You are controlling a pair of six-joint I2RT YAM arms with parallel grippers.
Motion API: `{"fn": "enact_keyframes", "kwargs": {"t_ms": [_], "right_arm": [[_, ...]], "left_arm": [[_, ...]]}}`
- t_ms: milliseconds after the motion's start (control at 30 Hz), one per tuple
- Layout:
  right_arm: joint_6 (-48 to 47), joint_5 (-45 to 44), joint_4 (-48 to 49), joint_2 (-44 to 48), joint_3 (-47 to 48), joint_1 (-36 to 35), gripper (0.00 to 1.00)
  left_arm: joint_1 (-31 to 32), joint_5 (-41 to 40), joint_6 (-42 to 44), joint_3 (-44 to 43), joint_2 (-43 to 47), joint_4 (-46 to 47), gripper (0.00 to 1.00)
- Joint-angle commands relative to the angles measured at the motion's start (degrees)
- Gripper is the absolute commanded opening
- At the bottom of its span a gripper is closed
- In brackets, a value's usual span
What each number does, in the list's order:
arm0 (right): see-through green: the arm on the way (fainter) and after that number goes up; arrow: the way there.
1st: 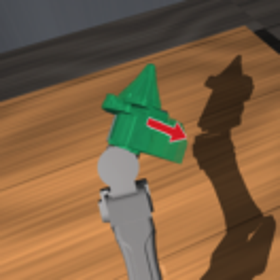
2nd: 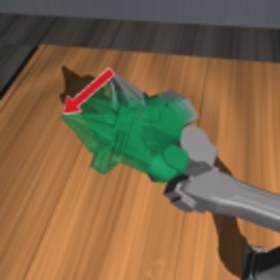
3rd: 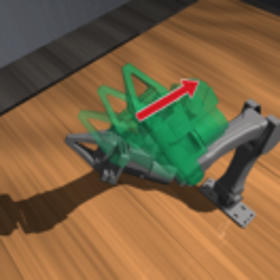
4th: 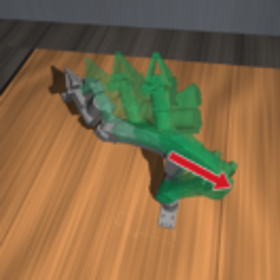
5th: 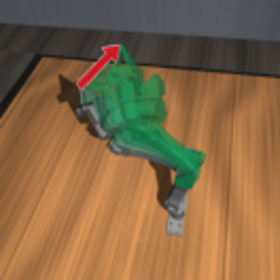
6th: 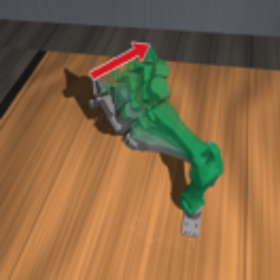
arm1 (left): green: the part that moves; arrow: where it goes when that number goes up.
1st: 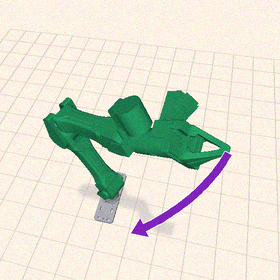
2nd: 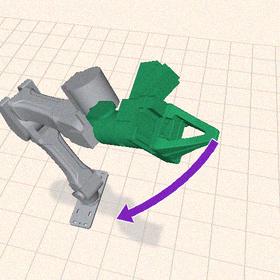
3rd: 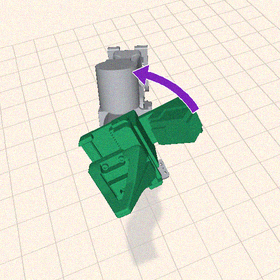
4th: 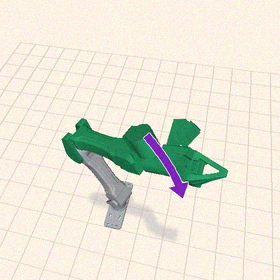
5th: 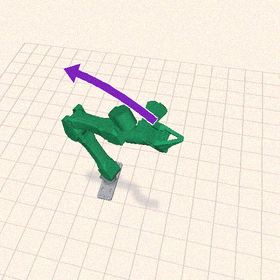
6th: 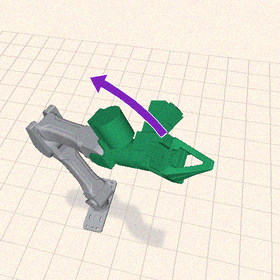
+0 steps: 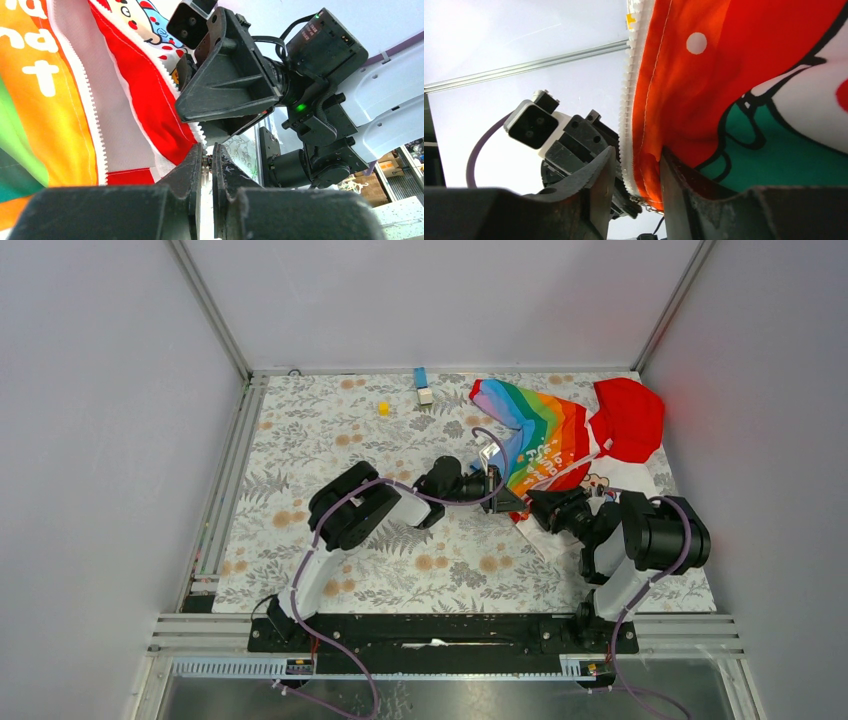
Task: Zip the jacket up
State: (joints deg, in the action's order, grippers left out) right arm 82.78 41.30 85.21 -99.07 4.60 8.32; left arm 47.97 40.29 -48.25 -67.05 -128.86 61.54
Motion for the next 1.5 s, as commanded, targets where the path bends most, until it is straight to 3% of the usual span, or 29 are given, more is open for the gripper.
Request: {"fn": "enact_keyframes", "kwargs": {"t_ms": [0, 233, 400, 433, 533, 733, 967, 1100, 1467], "right_arm": [[1.2, 1.49, 10.81, 1.95, -0.73, 0.21, 0.4], [1.84, 0.82, 8.84, 4.65, -1.25, 0.21, 0.23], [-0.31, 1.13, 6.16, 4.75, -1.4, 0.21, 0.04], [-1.12, 1.19, 5.69, 5.02, -1.54, 0.21, 0.04], [-3.57, 1.07, 2.43, 7.05, -2.08, 0.21, 0.23], [-8.99, 0.97, -9.25, 14.88, -2.31, 0.21, 0.32], [-20.14, -3.31, -35.73, 32.12, -0.3, 0.12, 0.44], [-21.59, -4.81, -41.64, 37.5, 0.71, 0.12, 0.44], [-19.83, -3.64, -35.99, 32.33, 0.28, -0.76, 0.33]], "left_arm": [[0.29, 0.17, 0.44, -1.23, -0.98, 2.95, 0.0], [0.41, -0.92, 1.55, -0.94, -0.51, 1.51, 0.0], [1.11, -1.13, 1.89, -1.54, -0.21, 1.06, 0.0], [1.16, -1.18, 1.77, -1.59, -0.17, 1.09, 0.0], [1.14, -0.78, 1.06, -1.9, -0.4, 2.0, 0.0], [1.14, -0.75, 1.32, -2.24, -0.32, 1.66, 0.0], [1.17, -0.7, 0.71, -2.0, 0.32, 3.2, 0.0], [1.45, -0.5, 0.07, -1.79, 0.48, 4.64, 0.0], [2.2, -1.17, -0.35, -2.76, 0.07, 5.35, 0.0]]}}
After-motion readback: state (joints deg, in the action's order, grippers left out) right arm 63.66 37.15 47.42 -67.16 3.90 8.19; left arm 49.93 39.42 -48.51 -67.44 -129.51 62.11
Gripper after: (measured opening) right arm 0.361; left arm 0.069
